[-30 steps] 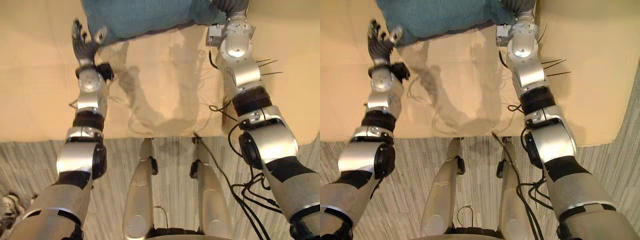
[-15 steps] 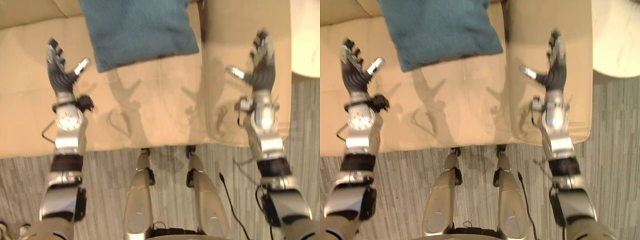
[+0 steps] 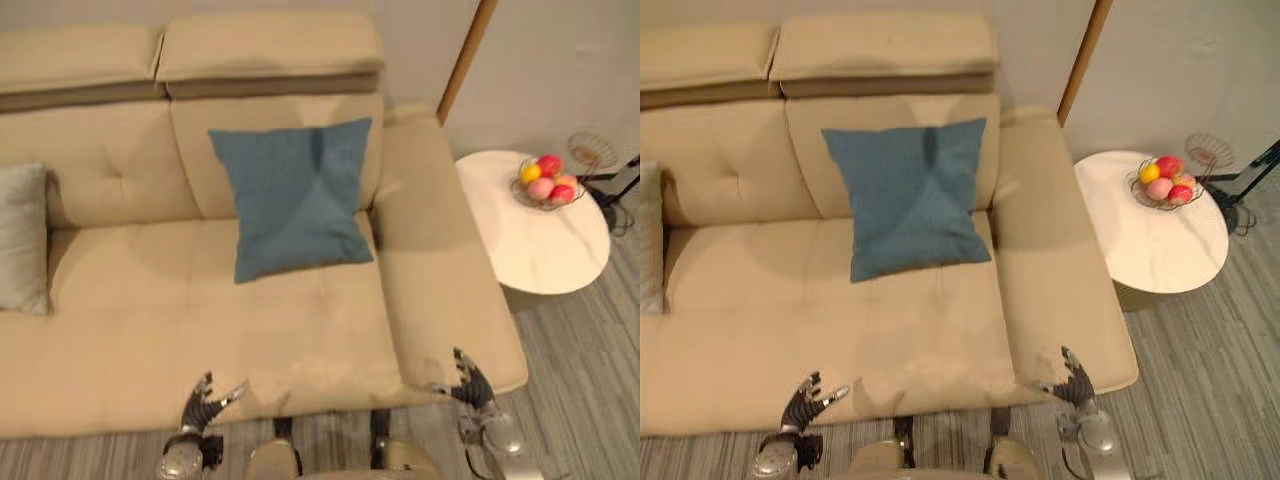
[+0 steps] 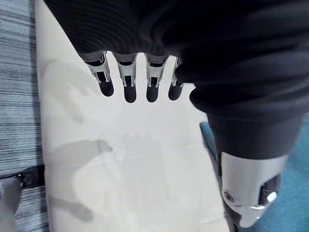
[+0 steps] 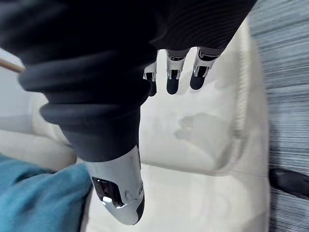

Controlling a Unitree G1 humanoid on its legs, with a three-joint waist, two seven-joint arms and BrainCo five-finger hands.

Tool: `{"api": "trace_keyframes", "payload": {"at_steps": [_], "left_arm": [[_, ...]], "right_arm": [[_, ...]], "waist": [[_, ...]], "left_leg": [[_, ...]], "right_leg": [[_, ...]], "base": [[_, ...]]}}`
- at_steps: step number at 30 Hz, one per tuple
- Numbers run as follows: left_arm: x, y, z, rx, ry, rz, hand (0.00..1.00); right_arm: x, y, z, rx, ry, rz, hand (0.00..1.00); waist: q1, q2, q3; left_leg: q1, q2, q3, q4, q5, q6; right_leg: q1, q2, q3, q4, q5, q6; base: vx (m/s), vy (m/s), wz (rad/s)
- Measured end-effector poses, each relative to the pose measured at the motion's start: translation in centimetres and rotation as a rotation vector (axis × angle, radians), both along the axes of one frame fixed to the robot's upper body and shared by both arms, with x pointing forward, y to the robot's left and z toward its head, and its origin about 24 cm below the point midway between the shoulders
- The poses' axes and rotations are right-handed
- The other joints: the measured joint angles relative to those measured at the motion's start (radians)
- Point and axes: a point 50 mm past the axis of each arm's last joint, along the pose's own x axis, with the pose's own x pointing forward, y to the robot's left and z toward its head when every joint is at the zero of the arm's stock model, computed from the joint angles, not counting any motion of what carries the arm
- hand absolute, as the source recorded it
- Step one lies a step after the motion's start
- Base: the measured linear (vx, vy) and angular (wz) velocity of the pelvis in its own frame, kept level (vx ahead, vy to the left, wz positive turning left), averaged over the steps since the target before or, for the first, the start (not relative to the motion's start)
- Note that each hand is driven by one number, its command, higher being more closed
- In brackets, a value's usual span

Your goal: Pick up cushions and gather them together orderly.

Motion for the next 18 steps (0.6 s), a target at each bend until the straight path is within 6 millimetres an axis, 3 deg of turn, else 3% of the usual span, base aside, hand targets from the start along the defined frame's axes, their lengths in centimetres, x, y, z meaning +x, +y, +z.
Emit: {"api": "trace_keyframes", "payload": {"at_steps": [4,7,8,9,11,12,13,15,16,17,18], "left_arm": [[-1.3,0.4,-0.7,-0.007,0.061,0.018,0.0],[-0.6,0.5,-0.4,0.001,0.038,0.008,0.0],[0.3,0.6,0.0,0.008,0.006,0.002,0.0],[0.8,0.5,0.4,0.004,-0.03,0.018,0.0],[1.8,0.5,0.9,0.01,-0.067,0.035,0.0],[2.0,0.7,1.1,0.016,-0.083,0.037,0.0],[2.2,0.7,1.3,0.019,-0.091,0.037,0.0],[2.7,0.3,1.6,0.018,-0.123,0.048,0.0],[3.1,-0.8,1.5,-0.017,-0.14,0.064,0.0],[3.1,-1.7,1.5,-0.041,-0.152,0.061,0.0],[3.4,-2.4,1.7,-0.051,-0.167,0.044,0.0]], "right_arm": [[-2.2,-0.6,-1.3,-0.008,0.111,-0.008,0.0],[-1.3,-0.3,-1.2,-0.004,0.104,0.005,0.0],[-0.8,-0.1,-1.1,-0.006,0.09,0.021,0.0],[0.0,-0.1,-0.9,-0.011,0.081,0.034,0.0],[0.2,0.5,-1.0,-0.003,0.083,0.049,0.0],[-0.5,1.2,-1.4,0.015,0.104,0.055,0.0],[-0.9,1.7,-1.7,0.027,0.116,0.066,0.0],[0.0,1.9,-1.4,0.025,0.087,0.075,0.0],[0.6,1.2,-0.9,0.005,0.061,0.047,0.0],[1.1,0.9,-0.5,-0.007,0.036,0.038,0.0],[1.7,1.0,-0.1,-0.01,-0.002,0.021,0.0]], "waist": [[-0.004,-0.006,-0.02],[-0.004,-0.015,-0.015],[-0.014,-0.029,-0.007],[-0.003,-0.002,0.008],[-0.024,0.004,0.029],[-0.028,-0.009,0.032],[-0.025,-0.023,0.03],[-0.006,-0.051,0.033],[0.02,-0.014,0.027],[0.043,0.004,0.023],[0.05,-0.006,0.033]], "left_leg": [[0.038,-0.002,0.05,-0.009,-0.01,-0.001],[-0.007,-0.015,0.087,0.028,-0.02,0.014],[-0.062,-0.025,0.095,0.096,-0.037,0.053],[-0.104,0.017,0.105,0.131,-0.048,0.062],[-0.111,0.023,0.075,0.173,-0.049,0.064],[-0.111,0.013,0.047,0.198,-0.05,0.065],[-0.12,0.009,0.029,0.223,-0.05,0.065],[-0.164,0.015,0.015,0.27,-0.043,0.055],[-0.198,0.046,0.008,0.255,-0.028,0.035],[-0.223,0.079,0.014,0.23,-0.018,0.024],[-0.253,0.074,0.016,0.226,0.01,0.007]], "right_leg": [[0.004,0.002,0.051,-0.003,0.005,0.013],[-0.054,-0.007,0.099,0.019,0.035,0.02],[-0.104,-0.019,0.119,0.047,0.063,0.047],[-0.135,-0.009,0.098,0.103,0.06,0.072],[-0.208,-0.029,0.047,0.497,-0.129,0.011],[-0.193,-0.052,0.035,0.706,-0.189,0.021],[-0.161,-0.055,0.049,0.788,-0.206,0.043],[-0.111,-0.037,0.052,0.711,-0.266,0.093],[-0.073,-0.003,0.027,0.567,-0.284,0.09],[-0.045,0.029,0.006,0.497,-0.313,0.079],[-0.029,0.03,-0.019,0.482,-0.354,0.029]], "base": [[0.0,0.019,-0.38],[-0.04,0.024,-0.46],[-0.08,0.01,-0.54],[-0.1,0.003,-0.4],[-0.08,-0.023,0.29],[-0.07,-0.073,0.76],[-0.11,-0.133,0.67],[-0.25,-0.15,0.25],[-0.27,-0.109,-0.14],[-0.22,-0.109,-0.15],[-0.27,-0.213,-0.02]]}}
